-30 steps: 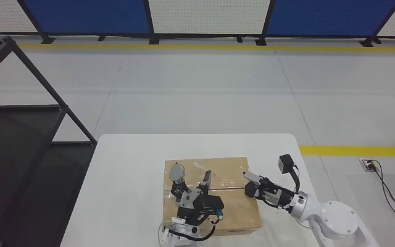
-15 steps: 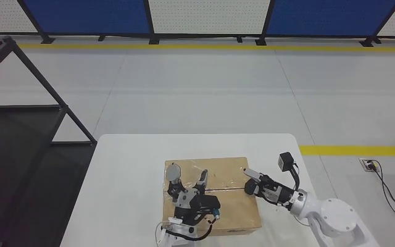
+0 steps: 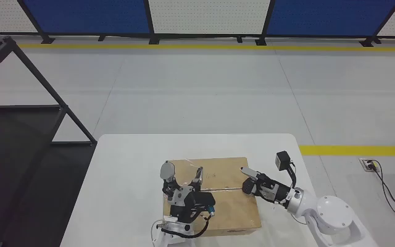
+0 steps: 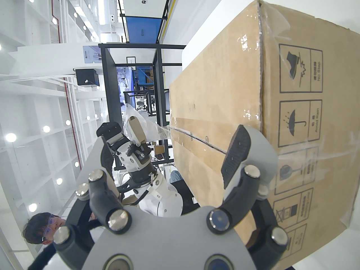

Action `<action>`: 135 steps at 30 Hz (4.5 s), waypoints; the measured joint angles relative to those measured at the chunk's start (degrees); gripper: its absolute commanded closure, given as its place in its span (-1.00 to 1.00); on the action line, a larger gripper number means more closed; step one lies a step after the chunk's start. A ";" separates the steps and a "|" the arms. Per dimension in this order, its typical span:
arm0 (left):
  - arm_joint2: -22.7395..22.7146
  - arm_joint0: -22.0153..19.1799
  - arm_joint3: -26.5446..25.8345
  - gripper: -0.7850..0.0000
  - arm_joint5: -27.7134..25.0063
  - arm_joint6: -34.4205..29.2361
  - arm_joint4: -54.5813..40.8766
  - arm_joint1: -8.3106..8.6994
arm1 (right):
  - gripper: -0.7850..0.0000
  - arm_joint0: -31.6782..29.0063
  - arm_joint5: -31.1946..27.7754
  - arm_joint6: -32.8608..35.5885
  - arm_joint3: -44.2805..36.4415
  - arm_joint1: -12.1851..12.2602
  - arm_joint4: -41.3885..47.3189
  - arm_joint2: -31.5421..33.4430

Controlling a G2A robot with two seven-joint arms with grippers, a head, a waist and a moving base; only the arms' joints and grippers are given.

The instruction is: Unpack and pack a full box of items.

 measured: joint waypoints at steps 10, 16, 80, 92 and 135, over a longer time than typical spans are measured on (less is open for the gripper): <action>-0.41 1.04 -2.14 -1.00 2.16 0.92 1.70 -0.41 | -1.00 0.00 -0.01 -0.01 0.00 0.00 0.00 0.00; -0.52 2.50 -4.04 -1.00 4.30 1.94 3.69 -0.58 | -1.00 0.00 -0.01 -0.01 0.00 0.00 0.00 0.00; -21.15 10.37 -10.84 -1.00 4.78 9.47 -9.97 -0.09 | -1.00 0.86 -0.18 -0.69 -0.17 -0.24 -0.67 -1.53; -17.26 11.21 -12.06 -1.00 4.93 12.30 -4.79 -0.34 | -1.00 1.38 1.07 -0.72 -1.08 -0.26 -1.32 -1.91; -6.94 9.91 -10.79 -1.00 2.64 9.25 16.51 -1.09 | -1.00 3.85 4.00 -0.78 -1.10 -0.66 -2.50 -4.59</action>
